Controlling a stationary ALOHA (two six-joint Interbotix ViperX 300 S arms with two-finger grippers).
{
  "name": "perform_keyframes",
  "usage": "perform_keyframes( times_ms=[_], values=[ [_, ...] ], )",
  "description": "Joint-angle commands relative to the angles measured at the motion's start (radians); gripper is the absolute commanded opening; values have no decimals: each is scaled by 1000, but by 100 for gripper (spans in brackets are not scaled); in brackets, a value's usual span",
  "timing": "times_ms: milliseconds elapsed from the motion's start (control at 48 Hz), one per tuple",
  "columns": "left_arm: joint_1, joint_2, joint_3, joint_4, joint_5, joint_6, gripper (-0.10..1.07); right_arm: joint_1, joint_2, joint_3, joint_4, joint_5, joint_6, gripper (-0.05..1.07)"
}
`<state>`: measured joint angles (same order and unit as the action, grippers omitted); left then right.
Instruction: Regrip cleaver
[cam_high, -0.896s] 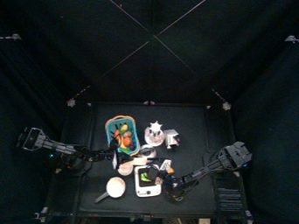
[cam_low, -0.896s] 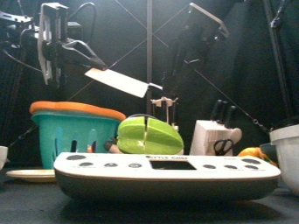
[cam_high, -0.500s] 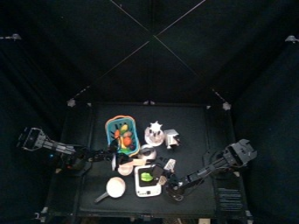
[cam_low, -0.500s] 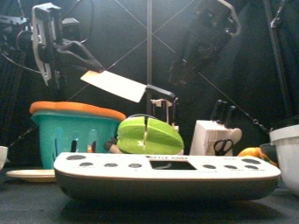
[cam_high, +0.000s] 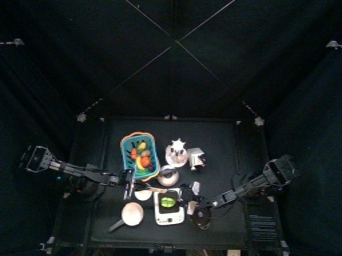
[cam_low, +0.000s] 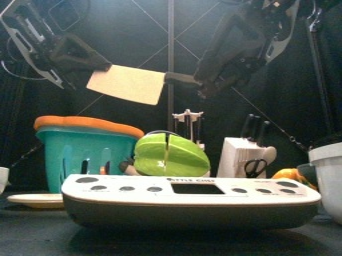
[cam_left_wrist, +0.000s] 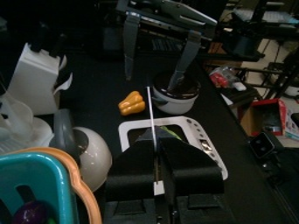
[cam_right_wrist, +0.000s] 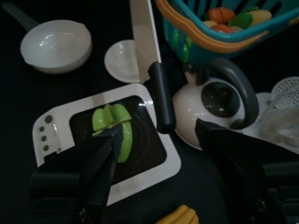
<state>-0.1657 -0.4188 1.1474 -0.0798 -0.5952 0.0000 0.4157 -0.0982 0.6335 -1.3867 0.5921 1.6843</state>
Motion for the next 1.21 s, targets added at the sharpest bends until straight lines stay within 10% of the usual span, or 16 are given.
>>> perform_keyframes(
  times_ms=[0,1188],
  values=[
    [-3,20,-11,6,-51,-2,32,-17,-34,-5,-28,-8,26,96],
    [-2,112,-63,6,-91,0,32,-55,-34,14,-54,-51,97,62]
  ],
)
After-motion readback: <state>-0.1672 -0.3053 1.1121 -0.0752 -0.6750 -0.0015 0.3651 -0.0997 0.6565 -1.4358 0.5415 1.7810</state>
